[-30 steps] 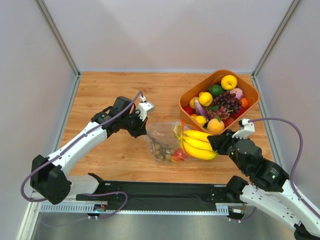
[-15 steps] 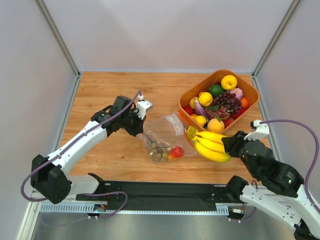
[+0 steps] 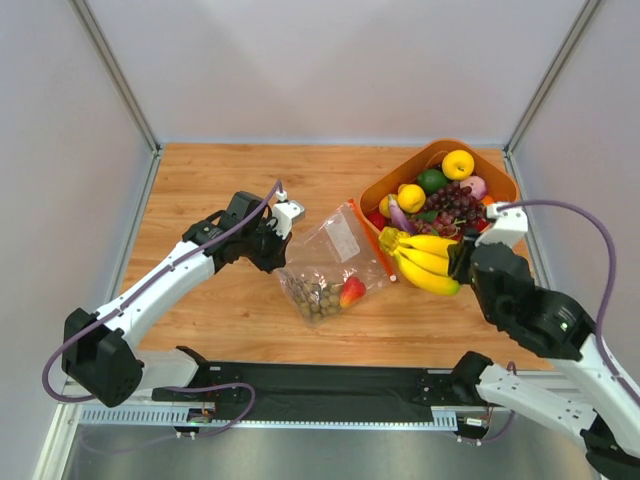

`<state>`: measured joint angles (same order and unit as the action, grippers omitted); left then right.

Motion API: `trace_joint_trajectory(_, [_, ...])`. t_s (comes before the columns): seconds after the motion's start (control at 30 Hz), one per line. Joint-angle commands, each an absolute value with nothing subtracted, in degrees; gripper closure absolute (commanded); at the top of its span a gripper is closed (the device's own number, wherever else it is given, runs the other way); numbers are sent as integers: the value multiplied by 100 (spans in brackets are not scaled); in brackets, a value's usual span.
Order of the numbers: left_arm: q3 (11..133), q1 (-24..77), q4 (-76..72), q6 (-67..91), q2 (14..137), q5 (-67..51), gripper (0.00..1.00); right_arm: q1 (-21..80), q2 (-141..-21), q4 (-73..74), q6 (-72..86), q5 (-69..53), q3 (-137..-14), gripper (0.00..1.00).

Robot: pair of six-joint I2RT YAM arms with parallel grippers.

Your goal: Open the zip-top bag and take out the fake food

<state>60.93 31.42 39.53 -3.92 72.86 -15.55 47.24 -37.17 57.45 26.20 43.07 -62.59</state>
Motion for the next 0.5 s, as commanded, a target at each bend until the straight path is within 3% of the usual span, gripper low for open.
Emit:
trace_joint_trajectory(0.0, [6311,3120,3981,-325,7154,-1652,100,4370,-4367,4757,1741,4213,-6784,100])
trace_joint_trajectory(0.23, [6293,3129,3955,-334,7119,-1723,100,2395,-5448,3877,1380,2068,-7093,100])
trace_joint_trajectory(0.47, [6311,3120,3937,-351,7119,-1819,100,1232,-6239,3033,1564,485,-6602,100])
